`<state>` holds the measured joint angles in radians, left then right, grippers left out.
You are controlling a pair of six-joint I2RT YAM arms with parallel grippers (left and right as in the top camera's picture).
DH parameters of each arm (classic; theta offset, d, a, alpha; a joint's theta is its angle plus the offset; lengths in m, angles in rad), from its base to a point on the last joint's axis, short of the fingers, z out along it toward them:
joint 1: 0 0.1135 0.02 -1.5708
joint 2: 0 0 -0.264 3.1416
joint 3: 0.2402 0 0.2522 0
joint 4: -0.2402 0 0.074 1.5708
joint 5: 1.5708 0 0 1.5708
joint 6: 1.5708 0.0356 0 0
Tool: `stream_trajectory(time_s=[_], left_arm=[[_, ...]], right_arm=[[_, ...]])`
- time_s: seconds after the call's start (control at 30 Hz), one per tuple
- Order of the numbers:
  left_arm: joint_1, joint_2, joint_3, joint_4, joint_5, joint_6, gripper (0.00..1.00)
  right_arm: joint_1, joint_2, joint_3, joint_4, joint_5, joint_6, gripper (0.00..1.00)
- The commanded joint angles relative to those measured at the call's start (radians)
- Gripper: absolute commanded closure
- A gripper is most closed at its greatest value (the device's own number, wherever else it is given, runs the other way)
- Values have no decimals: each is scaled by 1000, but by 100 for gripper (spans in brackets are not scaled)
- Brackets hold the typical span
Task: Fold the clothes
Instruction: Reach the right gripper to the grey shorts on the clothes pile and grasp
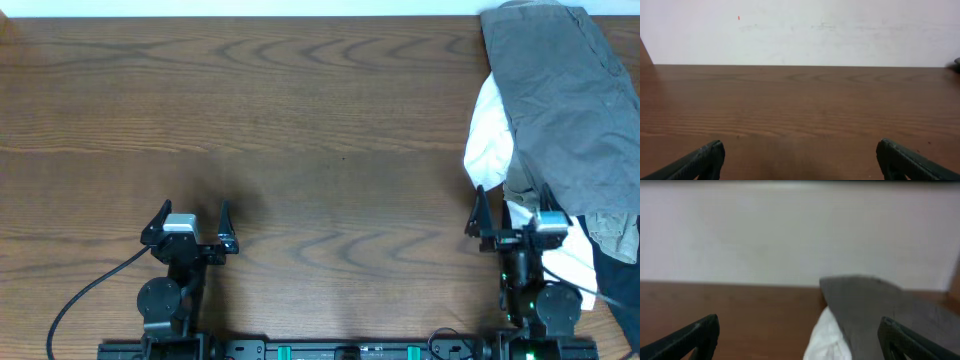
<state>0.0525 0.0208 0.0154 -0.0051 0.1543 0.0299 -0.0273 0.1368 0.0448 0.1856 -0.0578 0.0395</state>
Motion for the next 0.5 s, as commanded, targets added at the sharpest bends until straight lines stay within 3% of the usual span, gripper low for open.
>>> stream_trajectory(time_s=[0.0,0.23,0.47], left_arm=[[6,3,-10,-8,26,-2,2],[6,89,106,-28,28,-54,2],[6,412,378,-148,29,-54,2]], right_arm=[[6,76,50,2,-2,-23,1],[6,341,252,-58,-3,-144,1],[6,627,497,-109,-35,-150,1]])
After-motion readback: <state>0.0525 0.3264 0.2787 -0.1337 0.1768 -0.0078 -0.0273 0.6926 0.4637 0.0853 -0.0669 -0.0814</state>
